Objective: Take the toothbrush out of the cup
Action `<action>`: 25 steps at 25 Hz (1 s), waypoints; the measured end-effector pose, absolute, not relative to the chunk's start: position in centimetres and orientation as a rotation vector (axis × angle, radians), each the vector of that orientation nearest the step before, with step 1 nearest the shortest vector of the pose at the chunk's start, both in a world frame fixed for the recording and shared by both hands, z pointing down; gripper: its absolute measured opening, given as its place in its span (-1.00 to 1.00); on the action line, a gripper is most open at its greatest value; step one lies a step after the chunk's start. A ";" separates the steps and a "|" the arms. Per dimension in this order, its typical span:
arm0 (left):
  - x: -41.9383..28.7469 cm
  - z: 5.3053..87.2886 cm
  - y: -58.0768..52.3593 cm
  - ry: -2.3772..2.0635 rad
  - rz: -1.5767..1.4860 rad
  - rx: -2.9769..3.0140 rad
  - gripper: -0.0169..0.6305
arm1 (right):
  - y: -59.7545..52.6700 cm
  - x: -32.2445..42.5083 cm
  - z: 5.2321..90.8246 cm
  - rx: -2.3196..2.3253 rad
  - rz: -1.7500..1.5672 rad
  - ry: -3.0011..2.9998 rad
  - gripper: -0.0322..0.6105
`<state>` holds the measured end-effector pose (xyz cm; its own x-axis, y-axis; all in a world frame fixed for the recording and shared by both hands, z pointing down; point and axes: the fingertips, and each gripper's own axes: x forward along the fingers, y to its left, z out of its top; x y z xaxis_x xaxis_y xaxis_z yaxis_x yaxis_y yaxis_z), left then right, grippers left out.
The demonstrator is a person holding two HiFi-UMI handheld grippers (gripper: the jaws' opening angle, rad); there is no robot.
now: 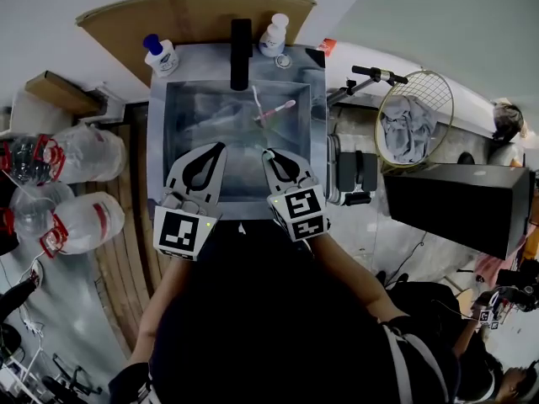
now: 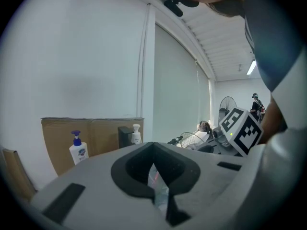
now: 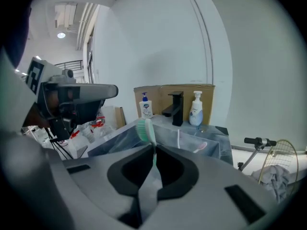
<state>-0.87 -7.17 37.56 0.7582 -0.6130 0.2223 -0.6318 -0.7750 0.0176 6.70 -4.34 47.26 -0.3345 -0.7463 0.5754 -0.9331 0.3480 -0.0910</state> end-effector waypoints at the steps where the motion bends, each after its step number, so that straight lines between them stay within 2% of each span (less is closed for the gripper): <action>1: -1.1 37.6 -7.1 -1.023 0.314 2.854 -0.89 | -4.2 6.5 47.6 1.438 0.594 -2.176 -0.77; 15: -4.9 38.1 -7.4 -1.174 0.360 2.771 -0.89 | -3.5 1.6 56.8 0.977 0.982 -2.025 -0.77; 25: -8.9 38.5 -8.3 -1.328 0.374 2.672 -0.89 | -8.0 -0.7 62.6 1.028 1.141 -1.938 -0.77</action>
